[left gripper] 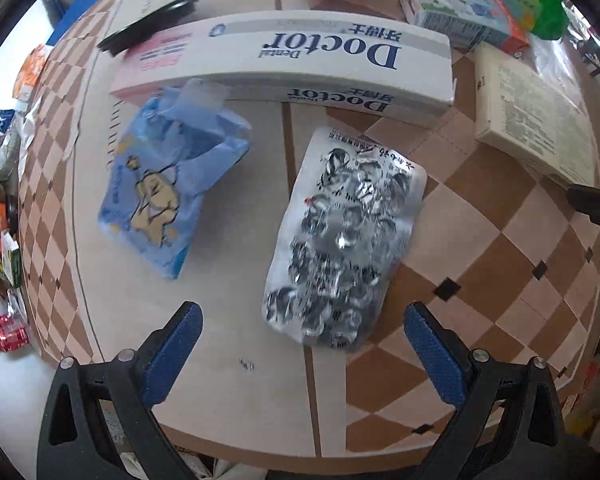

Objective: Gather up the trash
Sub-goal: 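Grasp the silver blister pack with the left tool while the right grasps a cream leaflet, then carry the blister pack and leaflet over the bin and release them, then raise both tools from the bin back toward the table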

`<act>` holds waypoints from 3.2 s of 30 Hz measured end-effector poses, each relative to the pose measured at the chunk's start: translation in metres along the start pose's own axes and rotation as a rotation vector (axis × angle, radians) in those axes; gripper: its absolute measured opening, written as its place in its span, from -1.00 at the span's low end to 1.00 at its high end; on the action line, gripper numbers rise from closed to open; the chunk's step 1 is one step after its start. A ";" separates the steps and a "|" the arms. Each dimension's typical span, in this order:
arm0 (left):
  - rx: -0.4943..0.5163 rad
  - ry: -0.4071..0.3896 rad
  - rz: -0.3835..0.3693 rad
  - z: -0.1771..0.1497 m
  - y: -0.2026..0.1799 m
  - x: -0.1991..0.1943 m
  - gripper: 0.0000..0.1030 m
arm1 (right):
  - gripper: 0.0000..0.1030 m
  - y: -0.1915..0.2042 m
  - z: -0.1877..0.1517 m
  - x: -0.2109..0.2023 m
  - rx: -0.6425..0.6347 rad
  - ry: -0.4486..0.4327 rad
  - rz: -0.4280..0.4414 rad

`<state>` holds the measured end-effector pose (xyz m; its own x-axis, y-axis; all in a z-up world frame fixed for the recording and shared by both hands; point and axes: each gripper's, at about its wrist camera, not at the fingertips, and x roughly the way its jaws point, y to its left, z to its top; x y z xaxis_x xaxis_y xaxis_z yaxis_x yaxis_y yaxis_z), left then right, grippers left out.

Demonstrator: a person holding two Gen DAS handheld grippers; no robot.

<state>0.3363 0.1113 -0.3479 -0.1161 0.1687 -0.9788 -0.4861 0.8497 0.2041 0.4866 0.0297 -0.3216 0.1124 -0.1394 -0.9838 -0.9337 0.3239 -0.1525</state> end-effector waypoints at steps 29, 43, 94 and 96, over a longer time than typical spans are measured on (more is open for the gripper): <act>-0.516 -0.012 -0.199 -0.061 0.025 -0.016 0.24 | 0.66 -0.047 0.007 -0.006 0.223 -0.051 0.320; -0.490 -0.188 -0.238 -0.162 0.019 -0.075 0.24 | 0.53 -0.004 -0.089 -0.039 0.333 -0.161 0.340; -0.596 0.302 -0.434 -0.318 -0.045 0.389 1.00 | 0.76 0.286 -0.234 0.441 0.213 0.143 0.271; -0.591 0.299 -0.409 -0.320 -0.044 0.386 1.00 | 0.87 0.283 -0.236 0.436 0.202 0.139 0.244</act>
<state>0.0359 -0.0203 -0.7294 -0.0164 -0.3140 -0.9493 -0.9120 0.3938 -0.1145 0.1911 -0.1600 -0.7715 -0.1665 -0.1569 -0.9735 -0.8396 0.5403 0.0566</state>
